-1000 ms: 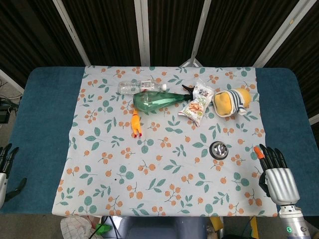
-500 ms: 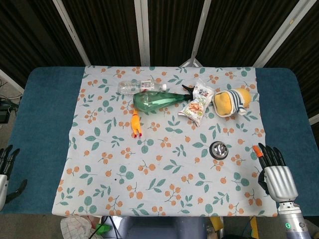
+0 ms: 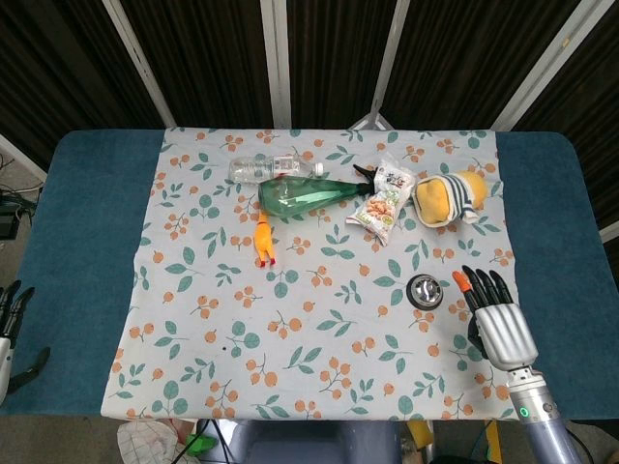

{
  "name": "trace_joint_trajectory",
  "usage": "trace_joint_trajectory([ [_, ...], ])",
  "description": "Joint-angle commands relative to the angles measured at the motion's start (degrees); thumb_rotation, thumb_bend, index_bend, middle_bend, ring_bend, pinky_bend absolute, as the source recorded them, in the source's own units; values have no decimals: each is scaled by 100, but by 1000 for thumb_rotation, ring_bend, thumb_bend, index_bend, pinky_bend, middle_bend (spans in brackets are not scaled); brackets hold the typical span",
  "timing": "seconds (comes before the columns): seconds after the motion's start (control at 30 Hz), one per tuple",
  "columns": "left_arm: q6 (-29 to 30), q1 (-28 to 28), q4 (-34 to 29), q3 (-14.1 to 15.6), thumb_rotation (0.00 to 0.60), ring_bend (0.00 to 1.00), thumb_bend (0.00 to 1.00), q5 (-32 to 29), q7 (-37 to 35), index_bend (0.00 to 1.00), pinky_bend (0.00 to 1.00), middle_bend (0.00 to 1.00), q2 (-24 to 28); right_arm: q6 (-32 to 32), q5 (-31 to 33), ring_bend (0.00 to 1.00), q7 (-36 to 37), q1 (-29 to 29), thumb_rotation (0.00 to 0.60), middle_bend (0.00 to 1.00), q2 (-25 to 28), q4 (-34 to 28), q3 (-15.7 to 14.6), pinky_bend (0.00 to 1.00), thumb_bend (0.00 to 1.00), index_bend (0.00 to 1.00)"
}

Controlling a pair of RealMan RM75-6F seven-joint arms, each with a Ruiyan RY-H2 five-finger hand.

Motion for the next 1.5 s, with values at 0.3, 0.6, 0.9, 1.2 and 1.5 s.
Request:
trace_joint_trajectory([
  [0.3,-89,-46,0,-20,600,28,404,-45,108,48,165,0,-51,-689,338,0,48,749,600,0,-778,667,398,0,1000,17],
  [0.6,-106,-51,3,-56,600,29,405,-134,102,48,165,0,-42,-1066,591,0,302,1039,600,0,-1383,1384,383,0,1000,17],
  [0.9,-132,-65,-7,-67,600,29,405,-176,232,47,165,0,-84,-1133,616,0,842,1120,600,0,-1753,2167,262,0,1000,17],
  [1.2,-194,-90,-19,-60,600,29,405,-209,416,47,165,0,-152,-1274,615,0,1143,1150,600,0,-1929,2592,117,0,1000,17],
  [1.5,-237,-110,-33,-51,600,29,404,-222,521,48,165,0,-187,-1537,629,0,1282,1197,600,0,-2047,2833,-53,0,1000,17],
])
